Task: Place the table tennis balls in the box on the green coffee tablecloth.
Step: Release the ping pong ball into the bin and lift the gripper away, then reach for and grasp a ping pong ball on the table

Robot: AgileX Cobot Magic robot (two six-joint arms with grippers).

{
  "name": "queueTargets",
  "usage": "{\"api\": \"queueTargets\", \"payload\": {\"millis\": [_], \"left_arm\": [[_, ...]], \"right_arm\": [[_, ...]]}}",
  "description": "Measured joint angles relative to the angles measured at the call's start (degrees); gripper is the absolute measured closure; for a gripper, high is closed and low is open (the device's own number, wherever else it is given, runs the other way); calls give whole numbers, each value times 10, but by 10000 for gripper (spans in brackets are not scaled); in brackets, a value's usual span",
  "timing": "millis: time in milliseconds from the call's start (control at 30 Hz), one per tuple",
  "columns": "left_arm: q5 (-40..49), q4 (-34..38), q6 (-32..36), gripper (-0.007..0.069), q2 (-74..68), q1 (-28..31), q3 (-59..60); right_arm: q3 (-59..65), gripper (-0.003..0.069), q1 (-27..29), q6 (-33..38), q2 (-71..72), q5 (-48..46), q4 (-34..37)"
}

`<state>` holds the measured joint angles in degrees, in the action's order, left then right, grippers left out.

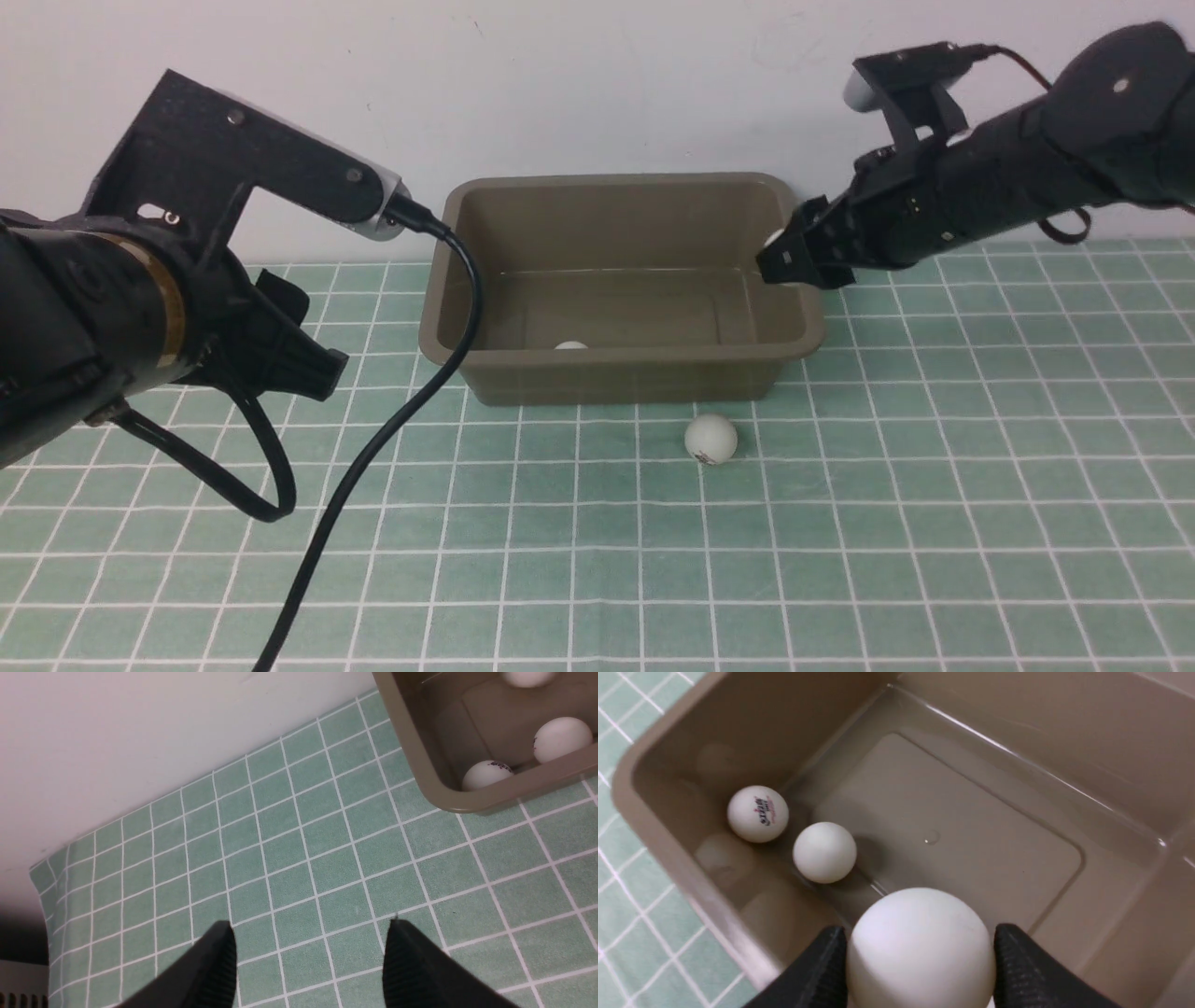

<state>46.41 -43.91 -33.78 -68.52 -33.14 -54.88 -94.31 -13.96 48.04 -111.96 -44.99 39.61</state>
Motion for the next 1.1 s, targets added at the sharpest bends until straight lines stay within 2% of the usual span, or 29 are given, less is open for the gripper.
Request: {"api": "queueTargets", "payload": {"millis": [67,200,367,500,633,900,1100], "left_arm": [[0,0,0,241,0,0,0],[0,0,0,241,0,0,0],[0,0,0,241,0,0,0],[-1,0,-1,241,0,0,0],[-1,0,-1,241,0,0,0],[-6,0,-1,241,0,0,0],[-8,0,-1,241,0,0,0]], "right_arm": [[0,140,0,-24,36,-1,-32],[0,156,0,-132,140,-18,-168],[0,160,0,-226,245,-88,-247],[33,159,0,-255,308,-137,-246],[134,162,0,-264,366,-128,-231],[394,162,-3,-247,427,4,-134],[476,162,-76,-214,400,145,-89]]}}
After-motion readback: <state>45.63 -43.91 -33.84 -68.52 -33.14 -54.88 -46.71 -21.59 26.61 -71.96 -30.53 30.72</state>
